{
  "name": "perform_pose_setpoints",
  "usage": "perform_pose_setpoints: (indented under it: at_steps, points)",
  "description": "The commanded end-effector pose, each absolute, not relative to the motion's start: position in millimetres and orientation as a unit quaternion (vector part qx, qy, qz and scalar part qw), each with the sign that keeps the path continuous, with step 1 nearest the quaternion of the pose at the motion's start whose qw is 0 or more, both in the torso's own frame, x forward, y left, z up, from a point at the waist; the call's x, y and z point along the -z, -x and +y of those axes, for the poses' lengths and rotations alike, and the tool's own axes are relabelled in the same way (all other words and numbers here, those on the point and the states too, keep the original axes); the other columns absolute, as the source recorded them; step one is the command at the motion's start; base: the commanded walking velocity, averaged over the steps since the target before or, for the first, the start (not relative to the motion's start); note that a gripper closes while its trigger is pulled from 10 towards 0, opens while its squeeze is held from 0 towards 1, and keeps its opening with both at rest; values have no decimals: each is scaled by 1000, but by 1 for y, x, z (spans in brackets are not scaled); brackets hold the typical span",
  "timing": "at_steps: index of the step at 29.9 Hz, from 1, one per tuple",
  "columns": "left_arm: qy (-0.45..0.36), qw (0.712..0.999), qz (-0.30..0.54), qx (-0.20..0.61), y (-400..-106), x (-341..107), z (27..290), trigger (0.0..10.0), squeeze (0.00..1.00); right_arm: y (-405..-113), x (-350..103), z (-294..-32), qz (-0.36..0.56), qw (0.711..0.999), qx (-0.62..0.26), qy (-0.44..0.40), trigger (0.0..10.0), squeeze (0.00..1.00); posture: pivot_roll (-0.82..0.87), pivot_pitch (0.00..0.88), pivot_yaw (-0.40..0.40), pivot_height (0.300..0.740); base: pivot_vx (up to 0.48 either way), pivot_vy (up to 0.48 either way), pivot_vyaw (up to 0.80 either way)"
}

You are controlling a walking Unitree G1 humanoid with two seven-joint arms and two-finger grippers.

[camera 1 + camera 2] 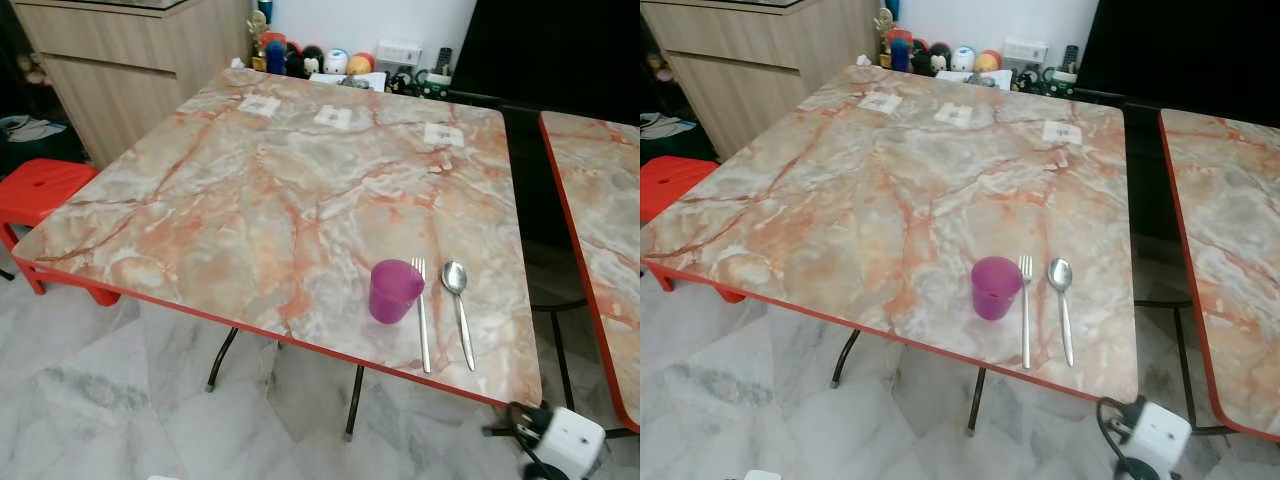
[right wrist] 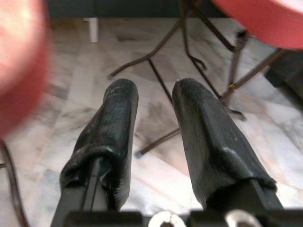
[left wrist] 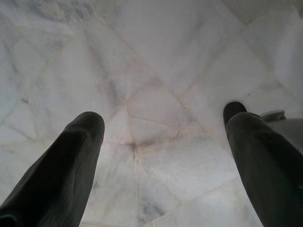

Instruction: Setting the table

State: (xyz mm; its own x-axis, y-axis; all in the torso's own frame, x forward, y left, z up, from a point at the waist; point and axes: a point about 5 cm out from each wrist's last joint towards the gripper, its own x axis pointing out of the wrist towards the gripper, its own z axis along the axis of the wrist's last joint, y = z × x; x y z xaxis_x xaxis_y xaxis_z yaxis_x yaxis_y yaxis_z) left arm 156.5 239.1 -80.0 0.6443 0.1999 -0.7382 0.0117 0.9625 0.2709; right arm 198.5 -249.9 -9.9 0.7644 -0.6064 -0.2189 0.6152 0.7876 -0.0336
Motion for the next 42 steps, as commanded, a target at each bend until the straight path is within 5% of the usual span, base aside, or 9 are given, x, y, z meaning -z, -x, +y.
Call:
perform_pose_setpoints:
  at_steps: [1, 14, 25, 29, 42]
  points:
    - [-127, 891, 434, -50, -146, 85, 237, 10000, 0, -189, 13, -253, 130, 933, 336, -15, 10000, 0, 39, 98, -48, 740, 0, 0, 0]
    - [-136, 889, 435, -36, -144, 86, 235, 10000, 0, -149, -13, -252, 123, 936, 330, 10, 10000, 0, 20, 80, -44, 740, 0, 0, 0]
    - [-135, 895, 423, -37, -149, 84, 233, 10000, 0, -228, -122, -247, -48, 957, 280, 48, 10000, 0, 17, 57, -38, 740, 0, 0, 0]
    - [-132, 896, 422, -40, -149, 85, 232, 10000, 0, -263, -131, -218, -43, 982, 186, 6, 10000, 0, 35, 59, -48, 740, 0, 0, 0]
    - [-117, 894, 429, -59, -143, 87, 233, 10000, 0, -278, -146, -192, -58, 995, 76, -13, 10000, 0, 30, 92, -37, 740, 0, 0, 0]
